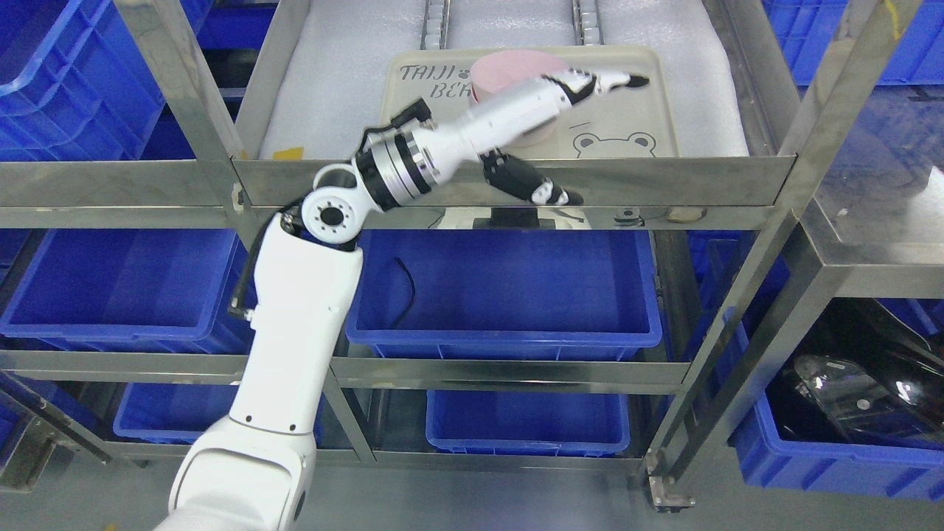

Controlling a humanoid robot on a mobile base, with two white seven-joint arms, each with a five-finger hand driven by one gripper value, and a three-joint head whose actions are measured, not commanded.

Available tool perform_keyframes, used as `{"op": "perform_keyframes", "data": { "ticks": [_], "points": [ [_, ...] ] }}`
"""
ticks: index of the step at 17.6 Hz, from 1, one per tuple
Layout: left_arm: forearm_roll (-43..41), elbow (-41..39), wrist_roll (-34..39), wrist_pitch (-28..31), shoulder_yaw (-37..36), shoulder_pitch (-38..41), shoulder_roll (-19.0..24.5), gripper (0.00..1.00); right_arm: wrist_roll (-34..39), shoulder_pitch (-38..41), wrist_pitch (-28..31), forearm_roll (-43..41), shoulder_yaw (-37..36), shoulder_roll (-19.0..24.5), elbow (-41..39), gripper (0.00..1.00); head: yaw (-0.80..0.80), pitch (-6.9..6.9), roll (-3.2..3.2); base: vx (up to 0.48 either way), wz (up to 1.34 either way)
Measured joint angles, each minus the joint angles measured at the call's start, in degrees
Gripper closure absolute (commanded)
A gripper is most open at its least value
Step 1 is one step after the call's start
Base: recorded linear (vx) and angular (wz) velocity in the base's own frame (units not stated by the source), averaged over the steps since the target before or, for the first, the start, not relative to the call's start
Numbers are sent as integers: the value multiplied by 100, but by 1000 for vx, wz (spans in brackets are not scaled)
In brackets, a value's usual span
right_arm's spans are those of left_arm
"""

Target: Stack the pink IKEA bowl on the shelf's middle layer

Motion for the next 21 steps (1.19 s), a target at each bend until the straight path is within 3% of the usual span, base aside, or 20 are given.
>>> {"op": "perform_keyframes", "data": {
  "ticks": [5, 10, 13, 18, 21],
  "points": [
    [191, -104, 33, -276, -632, 1079, -12, 2, 30, 0, 0, 0, 0, 0, 0, 0, 0, 0, 0, 0, 0],
    [199, -32, 335, -367, -801, 2151, -20, 2, 2, 0, 0, 0, 0, 0, 0, 0, 0, 0, 0, 0, 0],
    [234, 151, 1331, -376, -739, 2650, -24, 1, -5, 0, 0, 0, 0, 0, 0, 0, 0, 0, 0, 0, 0],
    [682, 406, 3608, 426, -648, 3146, -27, 1, -6, 0, 0, 0, 0, 0, 0, 0, 0, 0, 0, 0, 0],
    [885, 492, 4216, 651, -568, 3341, -28, 1, -6, 0, 0, 0, 0, 0, 0, 0, 0, 0, 0, 0, 0]
  ]
}}
